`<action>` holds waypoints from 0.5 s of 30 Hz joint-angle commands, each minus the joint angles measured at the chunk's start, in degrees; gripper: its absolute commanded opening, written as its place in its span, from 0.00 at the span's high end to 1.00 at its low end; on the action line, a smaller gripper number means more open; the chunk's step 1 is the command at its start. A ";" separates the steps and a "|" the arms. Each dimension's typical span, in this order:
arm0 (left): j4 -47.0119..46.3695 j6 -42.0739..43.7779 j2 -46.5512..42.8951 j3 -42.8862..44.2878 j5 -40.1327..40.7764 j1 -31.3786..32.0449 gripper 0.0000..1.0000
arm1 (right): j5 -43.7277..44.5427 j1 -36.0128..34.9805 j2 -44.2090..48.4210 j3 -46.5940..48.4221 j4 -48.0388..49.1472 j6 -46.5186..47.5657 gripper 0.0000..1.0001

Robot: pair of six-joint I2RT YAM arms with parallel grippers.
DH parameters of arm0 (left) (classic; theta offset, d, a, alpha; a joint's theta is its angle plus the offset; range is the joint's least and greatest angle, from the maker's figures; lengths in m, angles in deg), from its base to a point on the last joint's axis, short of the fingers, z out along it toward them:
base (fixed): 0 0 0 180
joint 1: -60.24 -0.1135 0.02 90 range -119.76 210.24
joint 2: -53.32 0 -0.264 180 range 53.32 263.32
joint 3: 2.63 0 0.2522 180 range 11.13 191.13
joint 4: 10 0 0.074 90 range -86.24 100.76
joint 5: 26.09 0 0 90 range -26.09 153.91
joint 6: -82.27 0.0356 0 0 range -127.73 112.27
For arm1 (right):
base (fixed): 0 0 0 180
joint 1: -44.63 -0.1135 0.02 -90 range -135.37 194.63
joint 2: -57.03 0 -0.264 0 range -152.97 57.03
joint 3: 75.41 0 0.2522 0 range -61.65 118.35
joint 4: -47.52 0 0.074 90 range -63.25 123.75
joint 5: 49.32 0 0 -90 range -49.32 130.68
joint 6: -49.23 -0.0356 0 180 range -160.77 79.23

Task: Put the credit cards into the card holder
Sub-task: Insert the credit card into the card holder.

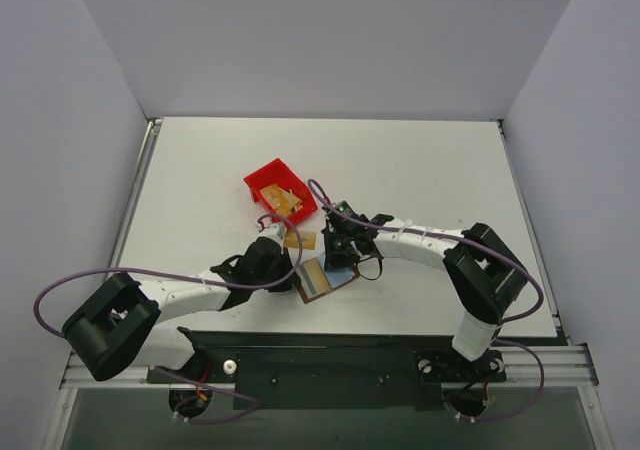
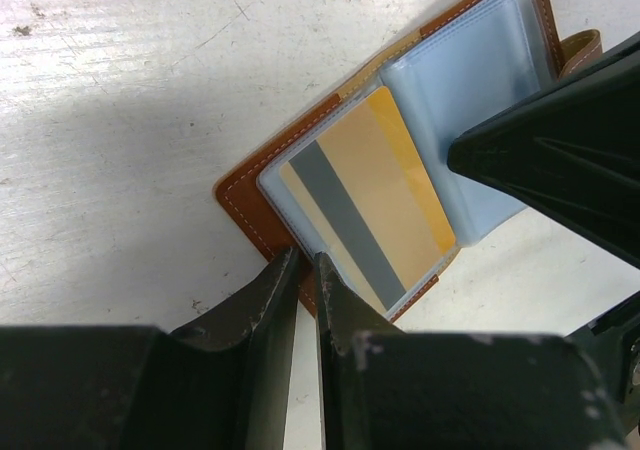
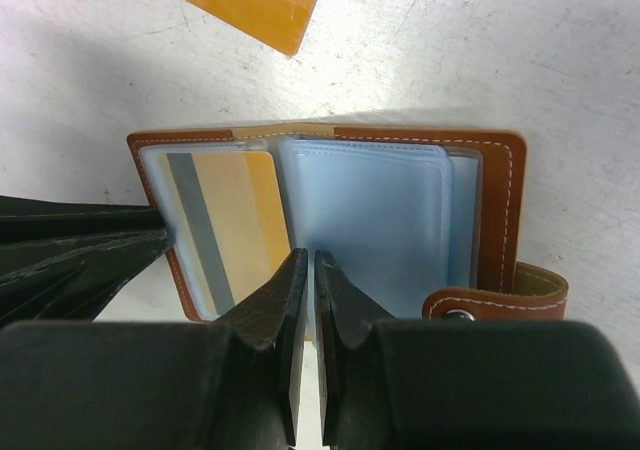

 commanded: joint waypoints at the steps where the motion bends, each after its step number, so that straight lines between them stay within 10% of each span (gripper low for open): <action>1: -1.87 -0.47 0.37 -0.47 -0.09 0.40 0.77 | -0.69 -0.67 -1.63 1.03 0.01 -0.10 0.97; 15: -2.31 -0.73 0.55 -1.17 0.17 0.23 0.77 | -2.71 -2.78 -4.01 2.18 0.36 0.60 1.00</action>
